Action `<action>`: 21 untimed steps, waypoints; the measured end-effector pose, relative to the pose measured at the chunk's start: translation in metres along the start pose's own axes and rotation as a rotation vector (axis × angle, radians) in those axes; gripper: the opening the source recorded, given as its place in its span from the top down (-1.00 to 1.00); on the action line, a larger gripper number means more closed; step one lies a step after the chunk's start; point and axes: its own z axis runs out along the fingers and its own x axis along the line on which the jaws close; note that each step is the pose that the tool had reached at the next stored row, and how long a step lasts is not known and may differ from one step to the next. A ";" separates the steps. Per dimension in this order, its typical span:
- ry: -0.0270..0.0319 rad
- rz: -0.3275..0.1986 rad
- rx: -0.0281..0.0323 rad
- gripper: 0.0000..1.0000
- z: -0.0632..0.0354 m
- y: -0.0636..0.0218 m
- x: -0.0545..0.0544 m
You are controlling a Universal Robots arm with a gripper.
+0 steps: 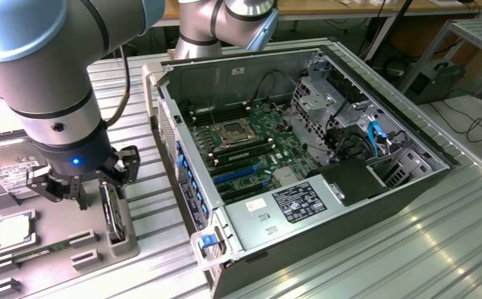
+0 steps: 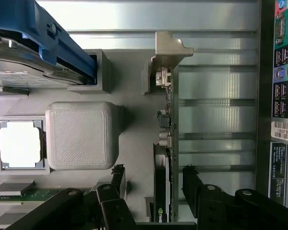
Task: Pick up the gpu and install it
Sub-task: 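Pick up the gpu and move the gpu toward the slot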
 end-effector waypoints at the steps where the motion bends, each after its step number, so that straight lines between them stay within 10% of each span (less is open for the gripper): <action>1: 0.0000 0.000 0.0001 -0.21 0.0008 -0.0002 0.000; 21: -0.0001 0.000 0.0000 -0.21 0.0184 -0.0011 -0.003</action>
